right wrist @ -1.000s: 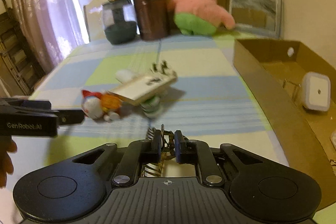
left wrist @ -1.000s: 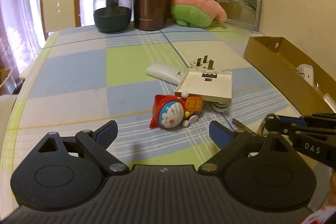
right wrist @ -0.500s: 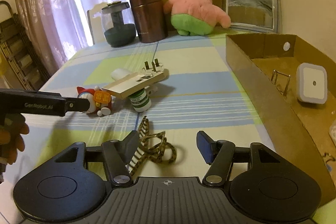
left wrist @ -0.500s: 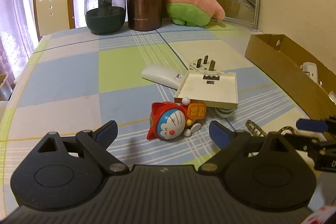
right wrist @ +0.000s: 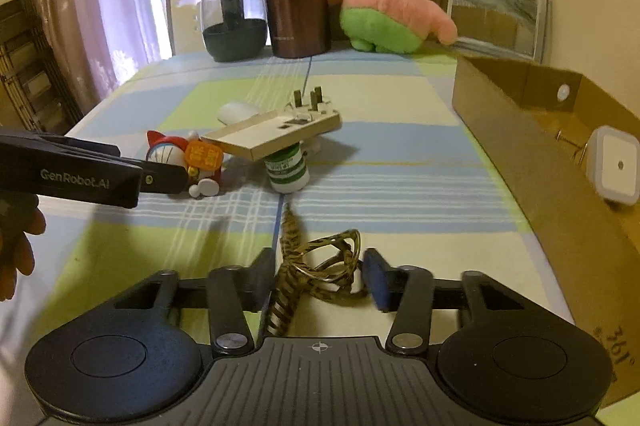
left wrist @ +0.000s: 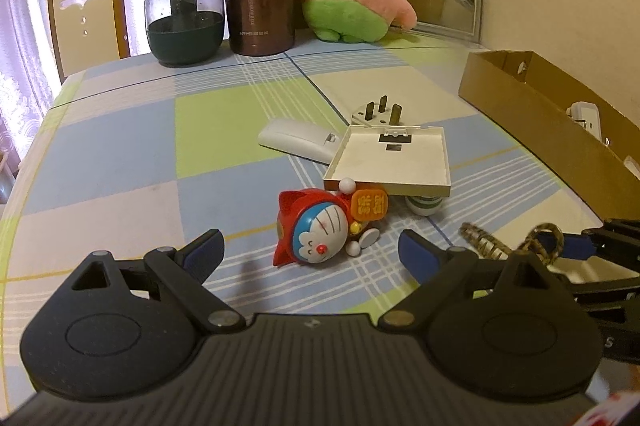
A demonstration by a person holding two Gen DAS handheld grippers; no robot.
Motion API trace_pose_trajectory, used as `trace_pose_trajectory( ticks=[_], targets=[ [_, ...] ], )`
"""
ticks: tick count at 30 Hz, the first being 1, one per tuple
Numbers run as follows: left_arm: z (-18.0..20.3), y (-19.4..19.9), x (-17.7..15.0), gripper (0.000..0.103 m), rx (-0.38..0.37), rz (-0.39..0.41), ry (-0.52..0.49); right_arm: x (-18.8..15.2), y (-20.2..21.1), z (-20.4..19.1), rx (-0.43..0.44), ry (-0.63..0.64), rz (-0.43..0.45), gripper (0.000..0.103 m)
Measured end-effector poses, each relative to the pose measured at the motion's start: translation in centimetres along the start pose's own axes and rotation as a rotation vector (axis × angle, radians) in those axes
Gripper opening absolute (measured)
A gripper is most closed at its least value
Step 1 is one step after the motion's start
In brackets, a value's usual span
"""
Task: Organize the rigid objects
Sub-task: 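Lift the claw clip with the right tool while the left tool grasps the Doraemon figure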
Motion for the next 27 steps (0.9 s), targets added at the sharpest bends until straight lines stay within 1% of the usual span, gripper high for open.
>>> trace_pose_trajectory(
  ticks=[6, 12, 14, 16, 20, 24, 27],
  targets=[
    [0.0, -0.3, 0.0, 0.092, -0.008, 0.001, 0.002, 0.3, 0.4, 1.0, 0.012, -0.009, 0.002, 0.036],
    [0.0, -0.9, -0.1, 0.091, -0.012, -0.001, 0.009, 1.0, 1.5, 2.6, 0.002, -0.030, 0.025, 0.036],
    [0.1, -1.1, 0.1, 0.089, -0.009, 0.007, 0.012, 1.3, 1.7, 3.0, 0.000, -0.040, 0.026, 0.036],
    [0.2, -1.3, 0.3, 0.083, -0.009, 0.011, 0.009, 1.4, 1.8, 3.3, -0.001, -0.047, 0.023, 0.036],
    [0.7, -1.9, 0.5, 0.077, -0.022, 0.009, -0.018, 1.4, 1.8, 3.8, -0.002, -0.050, 0.020, 0.036],
    [1.0, -2.7, 0.7, 0.065, -0.040, 0.004, -0.024, 1.2, 1.8, 3.9, 0.000, -0.057, 0.014, 0.036],
    [0.9, -2.9, 0.8, 0.063, -0.047, 0.003, -0.014, 1.2, 1.8, 4.0, -0.001, -0.059, 0.010, 0.036]
  ],
)
Point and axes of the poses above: each gripper's, at about its wrist camera, not at the fingertips, and y roughly against the way its jaws point, z to its right, x to its top, the point moved 8 cm from there along -y, roughly the way its jaws point, and after that the axes turned 7 degrees about -y, right-handed, at the moved point
